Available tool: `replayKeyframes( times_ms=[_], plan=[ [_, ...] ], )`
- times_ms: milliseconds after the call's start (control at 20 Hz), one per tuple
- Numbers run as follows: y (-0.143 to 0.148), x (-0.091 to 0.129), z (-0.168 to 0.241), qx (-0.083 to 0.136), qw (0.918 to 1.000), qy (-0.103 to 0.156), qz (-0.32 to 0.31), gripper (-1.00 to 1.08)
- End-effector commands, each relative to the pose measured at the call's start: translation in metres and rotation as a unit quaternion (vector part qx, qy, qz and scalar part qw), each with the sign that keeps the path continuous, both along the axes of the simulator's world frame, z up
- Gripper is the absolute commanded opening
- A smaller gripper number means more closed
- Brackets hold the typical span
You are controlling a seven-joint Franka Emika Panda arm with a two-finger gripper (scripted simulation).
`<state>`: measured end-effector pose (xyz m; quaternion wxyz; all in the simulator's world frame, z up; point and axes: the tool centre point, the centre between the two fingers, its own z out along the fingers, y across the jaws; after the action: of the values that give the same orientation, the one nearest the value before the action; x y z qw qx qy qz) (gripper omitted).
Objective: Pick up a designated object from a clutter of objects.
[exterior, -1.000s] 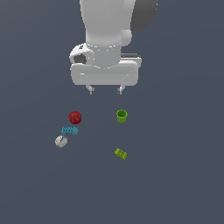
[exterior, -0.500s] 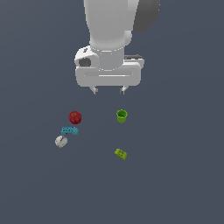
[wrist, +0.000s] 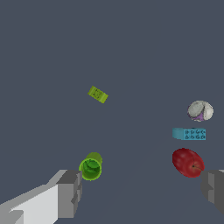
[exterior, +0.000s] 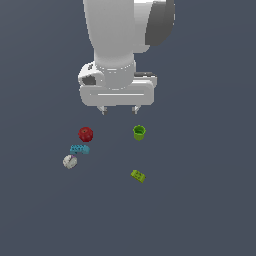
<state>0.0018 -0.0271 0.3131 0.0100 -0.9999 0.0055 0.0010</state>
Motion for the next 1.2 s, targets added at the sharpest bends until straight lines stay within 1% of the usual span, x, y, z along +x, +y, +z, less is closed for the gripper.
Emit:
replayKeyframes(
  times_ms=[0,300,650,900,1150],
  plan=[
    [-0.011,0.007,-0.010,0.002,1.0000,0.000,-0.008,1.00],
    [-0.049,0.028,-0.044,0.007,0.9993,0.000,-0.037,1.00],
    [-0.116,0.049,-0.104,0.008,0.9966,-0.001,-0.082,1.00],
    [-0.166,0.055,-0.150,0.004,0.9935,-0.001,-0.114,1.00],
    [-0.205,0.053,-0.187,-0.002,0.9906,0.000,-0.137,1.00]
  ],
)
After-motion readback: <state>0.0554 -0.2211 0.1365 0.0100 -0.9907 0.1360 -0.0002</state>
